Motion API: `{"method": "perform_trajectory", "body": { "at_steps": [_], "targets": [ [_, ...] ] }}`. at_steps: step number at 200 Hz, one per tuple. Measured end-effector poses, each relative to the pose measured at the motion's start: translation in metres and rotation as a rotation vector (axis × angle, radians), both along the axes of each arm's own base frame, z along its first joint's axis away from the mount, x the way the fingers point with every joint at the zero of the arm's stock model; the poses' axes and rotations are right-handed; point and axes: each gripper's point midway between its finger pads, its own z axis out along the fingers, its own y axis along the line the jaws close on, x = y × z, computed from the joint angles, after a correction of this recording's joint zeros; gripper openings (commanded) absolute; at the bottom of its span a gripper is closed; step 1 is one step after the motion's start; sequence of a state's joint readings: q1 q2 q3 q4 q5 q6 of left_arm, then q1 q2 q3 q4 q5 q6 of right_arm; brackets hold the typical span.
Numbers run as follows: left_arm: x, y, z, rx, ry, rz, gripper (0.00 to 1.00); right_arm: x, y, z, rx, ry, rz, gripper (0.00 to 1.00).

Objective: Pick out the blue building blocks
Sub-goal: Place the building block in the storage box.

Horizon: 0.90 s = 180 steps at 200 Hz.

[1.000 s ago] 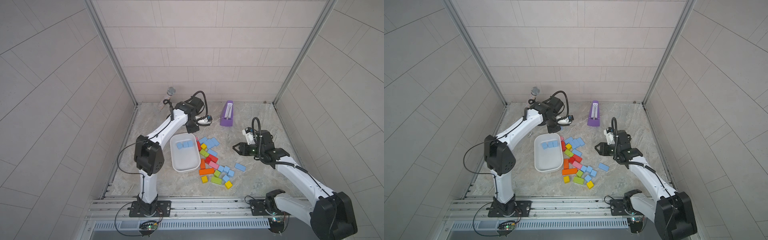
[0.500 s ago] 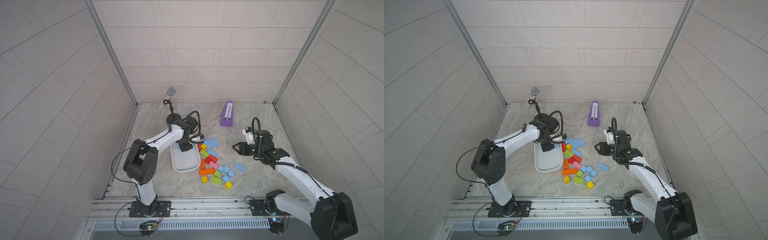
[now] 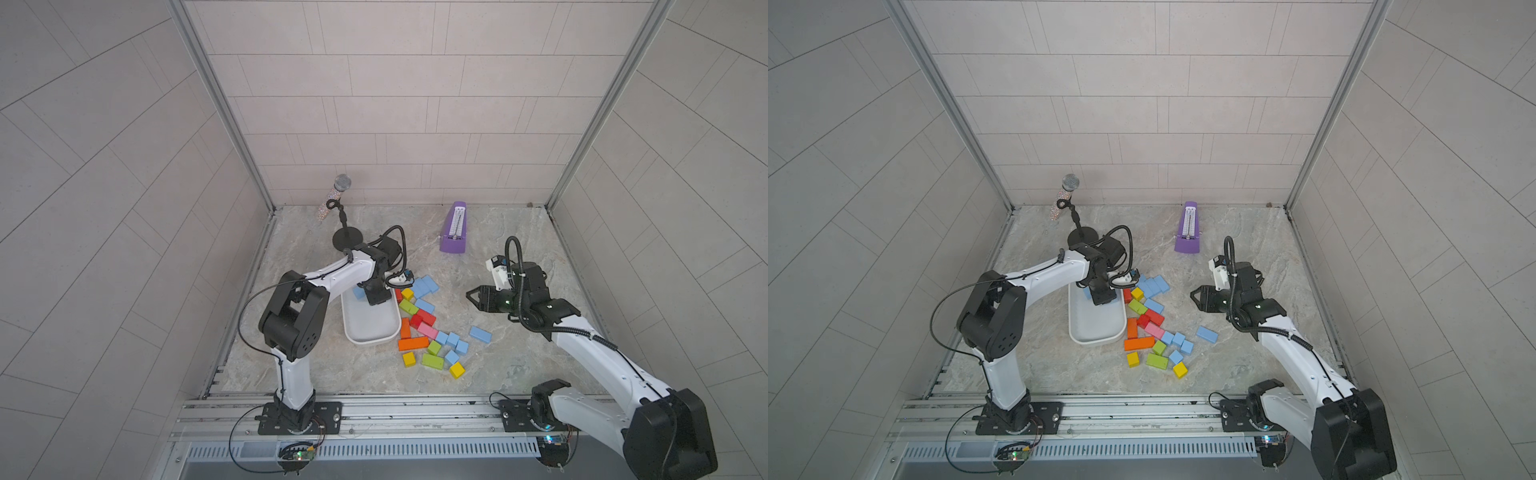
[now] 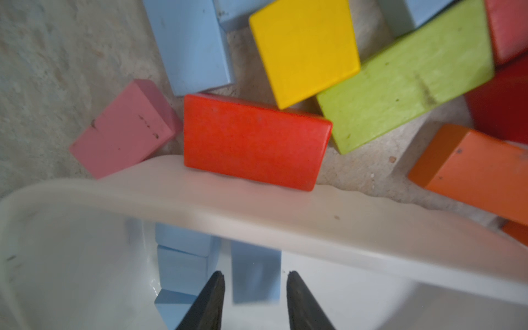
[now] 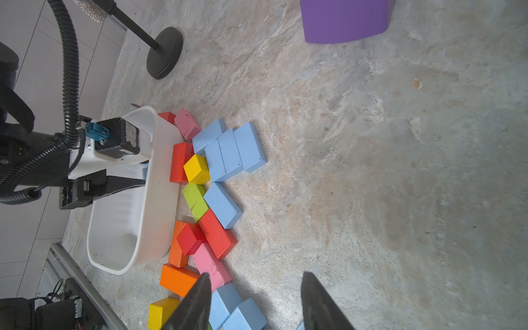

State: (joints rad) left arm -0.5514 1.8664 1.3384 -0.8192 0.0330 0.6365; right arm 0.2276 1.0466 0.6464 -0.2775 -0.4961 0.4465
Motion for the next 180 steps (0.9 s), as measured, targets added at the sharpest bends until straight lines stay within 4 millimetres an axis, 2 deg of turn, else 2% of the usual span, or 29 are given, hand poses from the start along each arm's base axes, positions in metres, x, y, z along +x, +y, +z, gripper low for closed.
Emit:
{"method": "perform_trajectory", "body": {
  "at_steps": [15,68,88,102,123,137,153,180],
  "targets": [
    [0.000,0.000,-0.001,0.003,-0.001,0.007,0.53,0.000,0.000,0.001,-0.001,-0.003,-0.002,0.52],
    [0.004,0.000,0.011,-0.007,-0.031,0.037,0.53,0.000,-0.001,0.002,-0.002,-0.010,-0.005,0.53],
    [0.002,-0.002,0.028,-0.047,-0.054,0.071,0.54,0.000,-0.001,0.002,-0.002,-0.009,-0.004,0.53],
    [0.001,-0.005,0.047,-0.098,-0.082,0.101,0.54,-0.001,-0.001,0.000,-0.005,0.000,-0.004,0.53],
    [-0.004,-0.010,0.078,-0.191,-0.132,0.141,0.54,-0.004,-0.003,-0.009,-0.028,0.045,0.003,0.53],
    [-0.007,-0.012,0.091,-0.243,-0.155,0.163,0.54,-0.005,-0.004,-0.017,-0.053,0.083,0.007,0.53],
    [-0.012,-0.013,0.094,-0.277,-0.155,0.178,0.55,-0.008,-0.008,-0.023,-0.093,0.132,0.011,0.53],
    [-0.019,-0.013,0.084,-0.292,-0.122,0.209,0.56,-0.011,-0.015,-0.031,-0.212,0.222,0.027,0.55]
  ]
}}
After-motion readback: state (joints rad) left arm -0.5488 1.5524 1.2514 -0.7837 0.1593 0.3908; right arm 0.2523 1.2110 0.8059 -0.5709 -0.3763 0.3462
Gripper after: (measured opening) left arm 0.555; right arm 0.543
